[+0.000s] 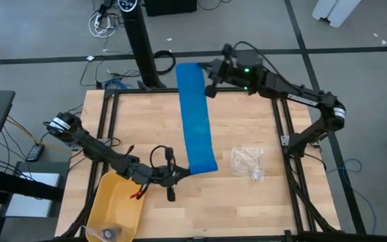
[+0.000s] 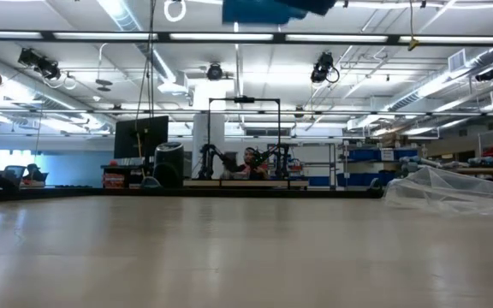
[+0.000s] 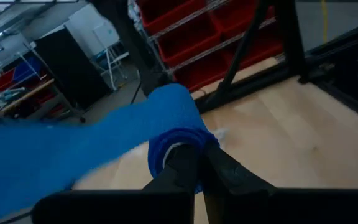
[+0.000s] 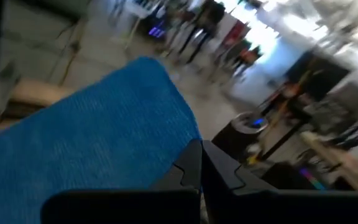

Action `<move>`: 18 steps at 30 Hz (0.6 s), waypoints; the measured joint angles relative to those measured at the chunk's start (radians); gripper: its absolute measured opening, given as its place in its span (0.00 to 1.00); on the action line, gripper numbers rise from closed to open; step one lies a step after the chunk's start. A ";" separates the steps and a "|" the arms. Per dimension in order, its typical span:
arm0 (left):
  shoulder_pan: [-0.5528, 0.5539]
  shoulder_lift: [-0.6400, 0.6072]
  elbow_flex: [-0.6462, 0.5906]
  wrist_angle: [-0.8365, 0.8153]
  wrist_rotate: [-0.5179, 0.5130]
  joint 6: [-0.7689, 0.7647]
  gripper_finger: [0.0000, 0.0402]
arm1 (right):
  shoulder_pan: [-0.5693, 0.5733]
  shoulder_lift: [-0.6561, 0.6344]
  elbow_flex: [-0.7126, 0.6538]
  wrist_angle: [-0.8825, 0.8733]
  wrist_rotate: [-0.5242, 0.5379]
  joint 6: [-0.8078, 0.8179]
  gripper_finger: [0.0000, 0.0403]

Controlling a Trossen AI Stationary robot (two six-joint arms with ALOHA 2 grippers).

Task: Roll bandage
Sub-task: Roll the blue bandage

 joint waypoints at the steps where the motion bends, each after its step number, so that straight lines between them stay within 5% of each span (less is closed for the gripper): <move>1: -0.006 0.000 0.005 -0.003 0.001 0.009 0.03 | -0.005 0.016 0.000 -0.010 -0.020 0.003 0.01; 10: -0.017 0.000 0.007 -0.050 -0.067 0.010 0.03 | -0.012 0.080 0.000 -0.118 -0.055 0.022 0.23; 15: -0.018 0.000 0.007 -0.044 -0.076 -0.030 0.03 | -0.012 0.002 0.000 -0.247 -0.049 0.024 0.34; 18: -0.019 0.000 0.007 -0.043 -0.126 -0.045 0.03 | -0.018 -0.054 0.001 -0.415 -0.152 0.035 0.35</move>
